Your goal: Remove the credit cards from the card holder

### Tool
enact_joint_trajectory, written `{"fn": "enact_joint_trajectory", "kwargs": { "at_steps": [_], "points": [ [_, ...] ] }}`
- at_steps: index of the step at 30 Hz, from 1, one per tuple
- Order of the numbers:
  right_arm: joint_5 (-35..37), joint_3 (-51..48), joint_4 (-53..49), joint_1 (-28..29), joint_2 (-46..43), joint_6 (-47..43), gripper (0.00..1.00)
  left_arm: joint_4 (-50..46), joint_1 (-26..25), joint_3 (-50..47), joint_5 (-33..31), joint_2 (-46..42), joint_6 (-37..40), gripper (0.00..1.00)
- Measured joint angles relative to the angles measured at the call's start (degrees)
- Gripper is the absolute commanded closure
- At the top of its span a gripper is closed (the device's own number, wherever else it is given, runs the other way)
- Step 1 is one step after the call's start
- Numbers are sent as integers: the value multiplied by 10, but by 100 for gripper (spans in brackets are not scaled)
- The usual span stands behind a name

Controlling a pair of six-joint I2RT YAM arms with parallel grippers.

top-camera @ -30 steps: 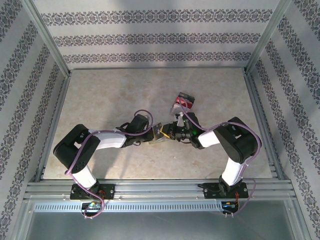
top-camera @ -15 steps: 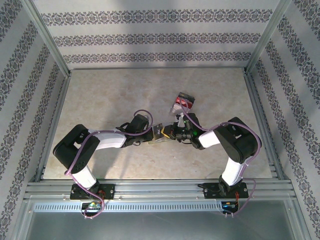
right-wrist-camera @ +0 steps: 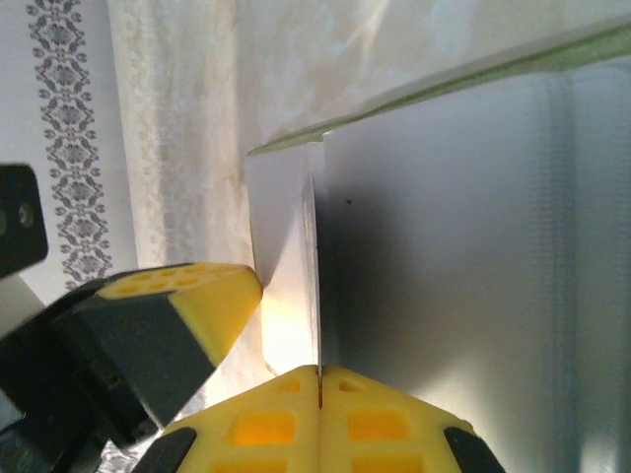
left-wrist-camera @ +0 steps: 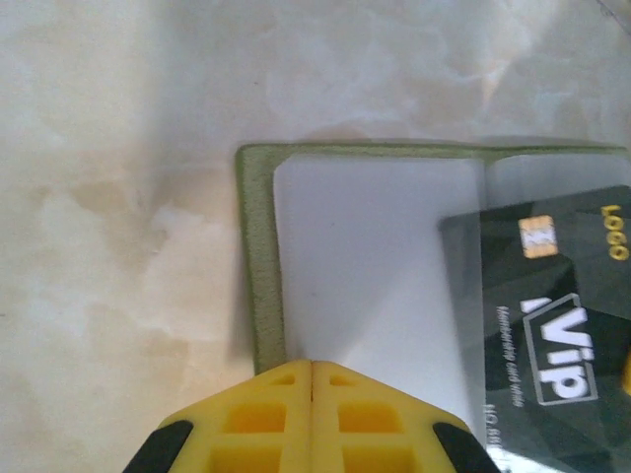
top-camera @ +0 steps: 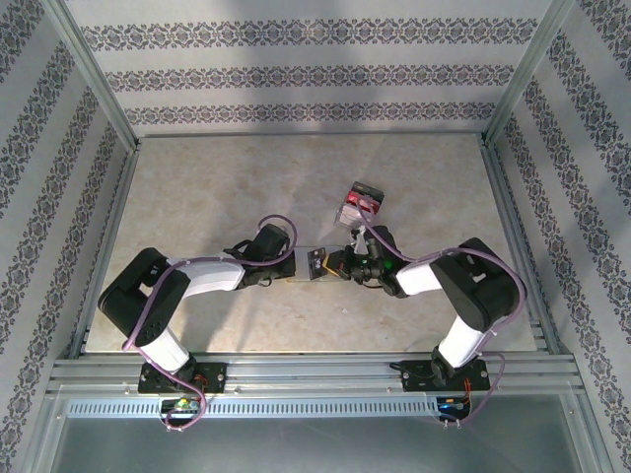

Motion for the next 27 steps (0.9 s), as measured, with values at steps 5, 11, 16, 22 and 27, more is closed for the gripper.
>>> {"fn": "enact_joint_trajectory", "kwargs": {
  "at_steps": [5,11,16,22,27],
  "points": [
    [29,2,-100,0,-71,-49,97,-17,5,0,-9,-15,8,84],
    [65,32,-245,-7,-158,-125,97,-44,6,6,-7,-45,31,62],
    [42,72,-336,-28,-213,-216,97,-55,21,41,52,-85,94,35],
    [-17,153,-462,-33,-259,-367,95,-58,47,85,159,-128,194,29],
    [-54,188,-522,-33,-298,-461,97,-61,57,100,256,-140,260,28]
  ]
}}
